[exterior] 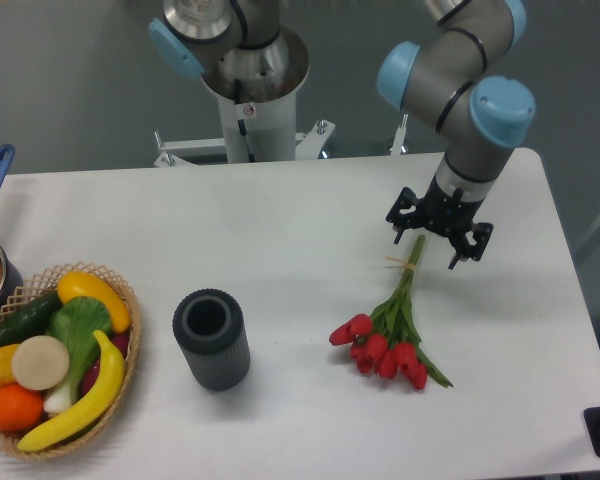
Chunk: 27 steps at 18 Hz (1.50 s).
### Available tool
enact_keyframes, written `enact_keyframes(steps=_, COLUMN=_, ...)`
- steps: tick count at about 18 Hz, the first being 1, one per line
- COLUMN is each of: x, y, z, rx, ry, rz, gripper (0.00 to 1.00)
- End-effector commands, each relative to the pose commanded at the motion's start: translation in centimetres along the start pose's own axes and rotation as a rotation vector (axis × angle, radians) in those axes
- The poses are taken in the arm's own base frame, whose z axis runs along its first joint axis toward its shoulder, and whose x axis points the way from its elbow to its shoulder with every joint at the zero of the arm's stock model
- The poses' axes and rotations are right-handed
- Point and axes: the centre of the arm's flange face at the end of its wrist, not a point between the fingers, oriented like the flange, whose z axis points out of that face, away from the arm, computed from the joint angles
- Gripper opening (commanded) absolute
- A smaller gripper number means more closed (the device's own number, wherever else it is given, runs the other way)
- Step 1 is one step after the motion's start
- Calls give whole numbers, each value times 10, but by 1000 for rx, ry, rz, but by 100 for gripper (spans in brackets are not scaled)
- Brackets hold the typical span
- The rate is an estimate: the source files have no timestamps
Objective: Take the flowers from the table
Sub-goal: 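Lower the open gripper down over the tulip stems near the twine, then close the gripper around the tulip stems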
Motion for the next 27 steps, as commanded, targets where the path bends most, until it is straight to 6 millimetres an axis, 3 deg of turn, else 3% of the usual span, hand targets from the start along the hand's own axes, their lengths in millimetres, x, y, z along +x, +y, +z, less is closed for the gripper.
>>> enact_keyframes(steps=3, x=2, y=-11, z=22, rx=-4, ry=-4, rz=27, gripper=100)
enact_keyframes(steps=10, x=-13, y=-13, z=45, rx=-3, ry=-4, rz=30, gripper=100)
enact_keyframes(steps=23, x=-11, y=-8, z=68, rx=-9, ry=11, rz=30, gripper=100)
enact_keyframes(steps=24, x=-11, y=-8, z=70, rx=-10, ry=13, rz=28, gripper=97)
enact_keyframes(steps=27, x=-12, y=-9, z=72, rx=-13, ry=12, rz=31, gripper=72)
